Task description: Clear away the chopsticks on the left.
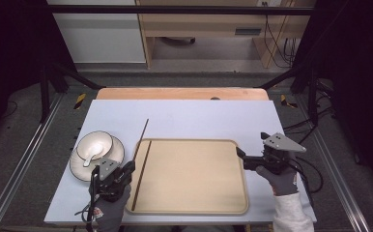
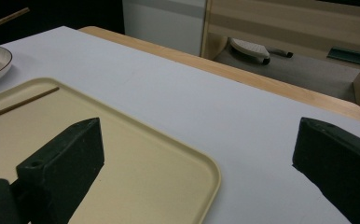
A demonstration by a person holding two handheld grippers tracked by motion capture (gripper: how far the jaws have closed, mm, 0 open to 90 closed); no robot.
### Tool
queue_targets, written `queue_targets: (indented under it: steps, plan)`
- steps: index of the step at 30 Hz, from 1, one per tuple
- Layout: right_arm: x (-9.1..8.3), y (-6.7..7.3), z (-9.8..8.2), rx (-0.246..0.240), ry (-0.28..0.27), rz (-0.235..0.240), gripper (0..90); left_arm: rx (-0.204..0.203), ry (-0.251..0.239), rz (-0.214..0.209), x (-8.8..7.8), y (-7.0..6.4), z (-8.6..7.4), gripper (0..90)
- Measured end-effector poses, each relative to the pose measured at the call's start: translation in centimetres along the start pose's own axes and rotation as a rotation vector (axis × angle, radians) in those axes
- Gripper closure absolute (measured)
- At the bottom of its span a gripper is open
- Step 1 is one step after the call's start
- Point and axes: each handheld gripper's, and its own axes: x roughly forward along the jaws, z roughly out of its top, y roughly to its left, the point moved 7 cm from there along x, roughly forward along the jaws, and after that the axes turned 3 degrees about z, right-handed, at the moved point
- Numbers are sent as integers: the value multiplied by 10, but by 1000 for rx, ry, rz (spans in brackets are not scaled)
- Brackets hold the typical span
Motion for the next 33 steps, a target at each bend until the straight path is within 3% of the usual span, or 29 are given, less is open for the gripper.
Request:
queue_targets:
  steps: [2, 6, 13, 20, 33]
  plan:
    - [0, 0, 0, 1, 1, 0, 22, -2, -6, 8, 0, -2, 0, 842]
    - [2, 1, -1, -2, 6, 2, 22, -50, -36, -1, 2, -11, -2, 842]
    - [2, 1, -1, -1, 6, 4, 22, -72, -23, 5, 11, -20, -18, 842]
    - [5, 2, -3, -7, 15, 7, 22, -64, 19, 12, 23, -25, -36, 842]
    - [6, 3, -3, -7, 20, 6, 22, -59, 71, 17, 34, -27, -51, 841]
